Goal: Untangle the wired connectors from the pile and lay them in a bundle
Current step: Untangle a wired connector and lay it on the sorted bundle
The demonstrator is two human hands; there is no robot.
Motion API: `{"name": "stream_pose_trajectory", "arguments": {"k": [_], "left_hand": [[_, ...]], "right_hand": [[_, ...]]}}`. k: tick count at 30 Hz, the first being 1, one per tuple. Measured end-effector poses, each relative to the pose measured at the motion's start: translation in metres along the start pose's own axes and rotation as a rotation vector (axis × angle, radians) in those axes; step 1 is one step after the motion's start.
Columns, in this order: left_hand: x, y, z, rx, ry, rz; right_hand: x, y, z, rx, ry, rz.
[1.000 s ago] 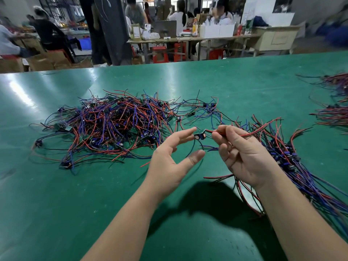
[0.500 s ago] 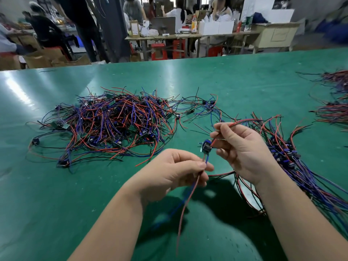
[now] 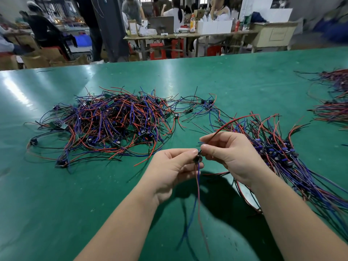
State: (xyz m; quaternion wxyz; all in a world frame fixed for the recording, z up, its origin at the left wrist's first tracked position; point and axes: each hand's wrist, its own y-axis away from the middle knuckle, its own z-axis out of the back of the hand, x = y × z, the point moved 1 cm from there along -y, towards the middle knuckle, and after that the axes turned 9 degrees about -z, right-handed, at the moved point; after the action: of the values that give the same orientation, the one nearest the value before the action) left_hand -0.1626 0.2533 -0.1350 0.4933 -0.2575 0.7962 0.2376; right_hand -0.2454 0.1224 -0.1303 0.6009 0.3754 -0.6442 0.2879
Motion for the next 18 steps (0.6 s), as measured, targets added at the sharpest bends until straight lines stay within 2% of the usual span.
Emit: {"name": "stream_pose_trajectory", "arguments": {"k": [4,8,18], "left_hand": [[0.001,0.000,0.000,0.006,0.065,0.065],[-0.002,-0.001,0.002,0.091,0.016,0.089],[0.000,0.006,0.004,0.328,-0.189,0.214]], "right_hand": [[-0.001,-0.001,0.001,-0.016,0.024,-0.034],[0.003,-0.002,0.005,-0.064,-0.135,-0.122],[0.017,-0.004,0.043,-0.400,-0.501,-0.074]]}}
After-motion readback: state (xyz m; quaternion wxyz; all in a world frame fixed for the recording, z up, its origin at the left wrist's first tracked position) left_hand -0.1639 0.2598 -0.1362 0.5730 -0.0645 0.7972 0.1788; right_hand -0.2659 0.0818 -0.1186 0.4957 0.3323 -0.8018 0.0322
